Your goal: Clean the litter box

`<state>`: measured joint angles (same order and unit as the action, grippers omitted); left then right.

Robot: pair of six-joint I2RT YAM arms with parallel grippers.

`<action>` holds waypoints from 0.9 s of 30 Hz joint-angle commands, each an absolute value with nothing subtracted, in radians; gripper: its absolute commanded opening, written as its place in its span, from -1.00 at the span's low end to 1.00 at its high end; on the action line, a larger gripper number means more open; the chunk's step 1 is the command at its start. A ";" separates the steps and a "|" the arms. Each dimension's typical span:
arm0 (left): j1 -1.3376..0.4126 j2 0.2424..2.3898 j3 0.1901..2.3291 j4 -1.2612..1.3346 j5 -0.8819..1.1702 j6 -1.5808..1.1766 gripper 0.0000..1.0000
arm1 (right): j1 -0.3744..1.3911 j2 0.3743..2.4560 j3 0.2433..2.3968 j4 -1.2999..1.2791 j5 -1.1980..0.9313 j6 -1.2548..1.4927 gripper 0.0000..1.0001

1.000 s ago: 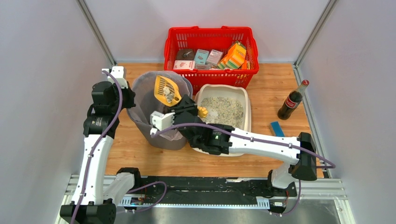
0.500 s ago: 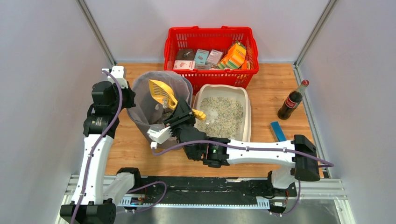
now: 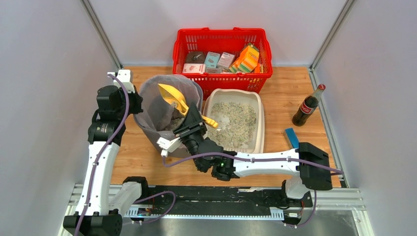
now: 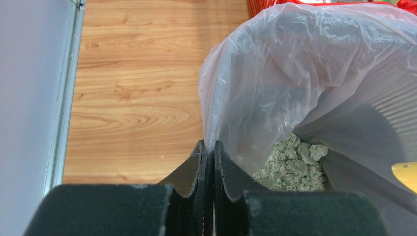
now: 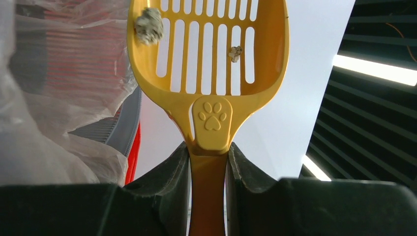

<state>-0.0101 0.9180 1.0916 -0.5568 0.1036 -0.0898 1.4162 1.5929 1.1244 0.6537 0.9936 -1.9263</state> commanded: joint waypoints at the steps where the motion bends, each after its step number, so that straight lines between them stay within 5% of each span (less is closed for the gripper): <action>1: -0.023 0.934 1.097 -0.591 0.140 -0.107 -1.00 | 1.414 1.589 1.126 0.808 0.985 -2.229 -0.95; 9: -0.032 0.936 1.097 -0.592 0.126 -0.103 -1.00 | 1.410 1.505 1.155 0.733 1.017 -2.177 -0.99; 15: -0.038 0.936 1.095 -0.591 0.118 -0.100 -1.00 | 1.499 1.428 1.121 0.333 1.152 -1.915 -0.99; 22: -0.038 0.933 1.098 -0.592 0.132 -0.103 -1.00 | 1.647 1.399 1.121 -0.424 1.180 -1.432 -0.99; 27: -0.040 0.933 1.095 -0.592 0.126 -0.104 -1.00 | 1.663 1.407 1.118 -0.493 1.172 -1.358 -0.99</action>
